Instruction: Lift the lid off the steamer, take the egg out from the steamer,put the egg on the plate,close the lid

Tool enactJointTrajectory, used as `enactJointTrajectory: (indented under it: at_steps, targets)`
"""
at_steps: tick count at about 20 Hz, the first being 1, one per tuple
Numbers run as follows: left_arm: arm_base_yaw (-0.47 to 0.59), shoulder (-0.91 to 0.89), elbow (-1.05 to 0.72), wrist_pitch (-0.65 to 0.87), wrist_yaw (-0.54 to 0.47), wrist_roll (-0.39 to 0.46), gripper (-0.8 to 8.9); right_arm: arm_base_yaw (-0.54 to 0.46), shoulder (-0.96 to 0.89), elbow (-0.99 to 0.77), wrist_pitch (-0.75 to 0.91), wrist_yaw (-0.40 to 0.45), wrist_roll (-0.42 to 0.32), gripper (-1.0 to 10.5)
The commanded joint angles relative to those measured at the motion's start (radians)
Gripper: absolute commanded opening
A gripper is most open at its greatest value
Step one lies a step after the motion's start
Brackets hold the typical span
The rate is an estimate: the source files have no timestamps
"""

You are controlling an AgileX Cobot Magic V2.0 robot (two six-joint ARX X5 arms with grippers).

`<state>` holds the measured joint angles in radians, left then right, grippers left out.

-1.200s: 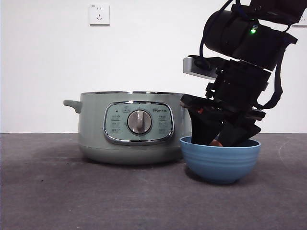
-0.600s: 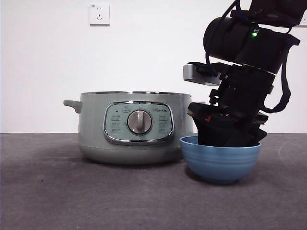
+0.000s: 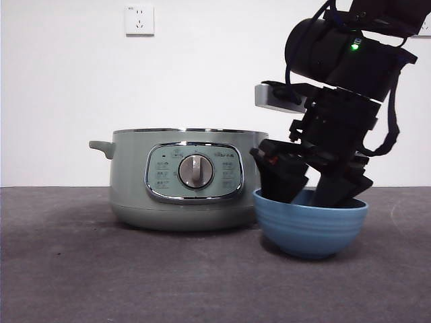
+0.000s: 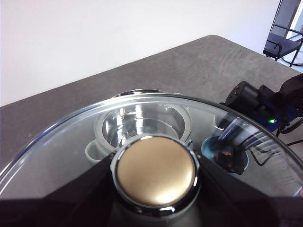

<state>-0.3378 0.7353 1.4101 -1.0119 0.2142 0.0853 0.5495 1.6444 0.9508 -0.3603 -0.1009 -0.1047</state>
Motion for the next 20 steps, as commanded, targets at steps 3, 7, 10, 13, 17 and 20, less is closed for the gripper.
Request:
enactJointTrajectory:
  at_steps: [3, 7, 10, 13, 17, 20]
  targets:
    - [-0.003, -0.005, 0.019, 0.049, 0.005, -0.003, -0.08, 0.002, -0.02, 0.02, -0.018, -0.001, 0.003, 4.4]
    - [-0.004, 0.04, 0.019, 0.082, 0.011, 0.0, -0.08, 0.002, -0.15, 0.073, -0.072, 0.003, 0.003, 4.4]
    - [-0.004, 0.107, 0.019, 0.145, 0.079, 0.006, -0.08, 0.002, -0.32, 0.091, -0.121, 0.003, 0.019, 4.4]
    - [-0.004, 0.203, 0.019, 0.206, 0.082, 0.023, -0.08, 0.002, -0.507, 0.092, -0.17, 0.003, 0.061, 4.4]
    - [-0.024, 0.364, 0.019, 0.344, 0.084, 0.023, -0.08, 0.002, -0.754, 0.092, -0.221, 0.004, 0.111, 4.4]
    - [-0.052, 0.499, 0.019, 0.447, 0.084, 0.024, -0.08, 0.002, -0.892, 0.092, -0.247, 0.026, 0.145, 4.4]
